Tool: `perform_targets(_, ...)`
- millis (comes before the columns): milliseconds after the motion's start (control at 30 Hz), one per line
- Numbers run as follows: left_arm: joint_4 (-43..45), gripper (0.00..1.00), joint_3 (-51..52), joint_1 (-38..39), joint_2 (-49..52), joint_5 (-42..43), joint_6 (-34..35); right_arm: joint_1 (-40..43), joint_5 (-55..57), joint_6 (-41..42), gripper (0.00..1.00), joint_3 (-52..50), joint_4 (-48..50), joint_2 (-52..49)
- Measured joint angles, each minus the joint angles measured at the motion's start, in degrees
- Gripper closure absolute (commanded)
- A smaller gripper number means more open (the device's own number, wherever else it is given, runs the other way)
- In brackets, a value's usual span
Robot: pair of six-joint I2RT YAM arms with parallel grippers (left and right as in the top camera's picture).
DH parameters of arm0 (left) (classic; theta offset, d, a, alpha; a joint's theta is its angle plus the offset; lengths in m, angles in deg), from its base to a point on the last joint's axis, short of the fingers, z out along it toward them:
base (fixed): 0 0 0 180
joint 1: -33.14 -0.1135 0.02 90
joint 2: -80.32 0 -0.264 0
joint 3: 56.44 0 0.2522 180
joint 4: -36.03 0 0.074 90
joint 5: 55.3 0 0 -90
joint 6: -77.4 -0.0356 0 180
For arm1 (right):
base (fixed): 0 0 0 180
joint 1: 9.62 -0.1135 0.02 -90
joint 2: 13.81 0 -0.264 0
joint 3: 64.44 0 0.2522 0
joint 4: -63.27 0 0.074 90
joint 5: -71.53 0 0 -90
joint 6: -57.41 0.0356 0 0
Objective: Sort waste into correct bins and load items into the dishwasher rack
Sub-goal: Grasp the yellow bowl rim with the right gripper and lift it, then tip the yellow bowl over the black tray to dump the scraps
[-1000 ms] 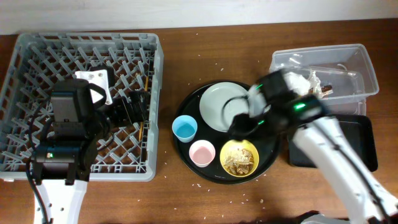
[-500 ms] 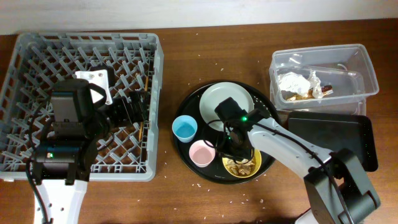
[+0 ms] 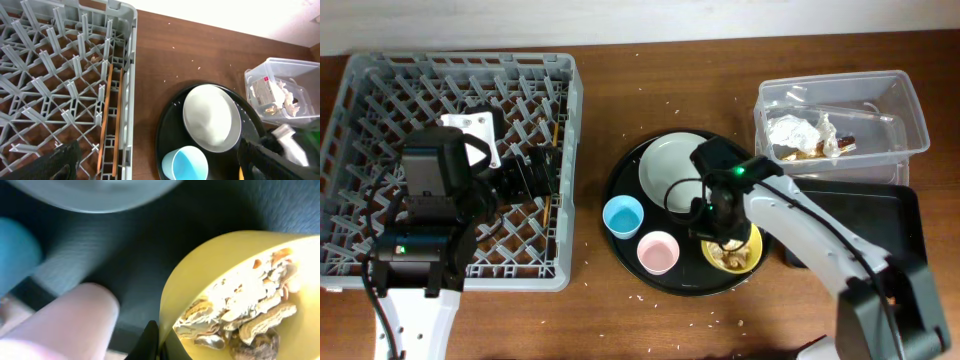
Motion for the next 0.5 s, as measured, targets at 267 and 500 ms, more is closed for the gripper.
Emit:
perform_targets(267, 0.0, 0.01, 0.0, 0.0, 0.0, 0.0, 0.0, 17.4, -1.7, -12.1, 0.96, 3.8, -6.0, 17.0)
perform_targets(500, 0.0, 0.01, 0.0, 0.0, 0.0, 0.0, 0.0, 46.8, -27.6, -36.5, 0.96, 1.4, -4.5, 9.9)
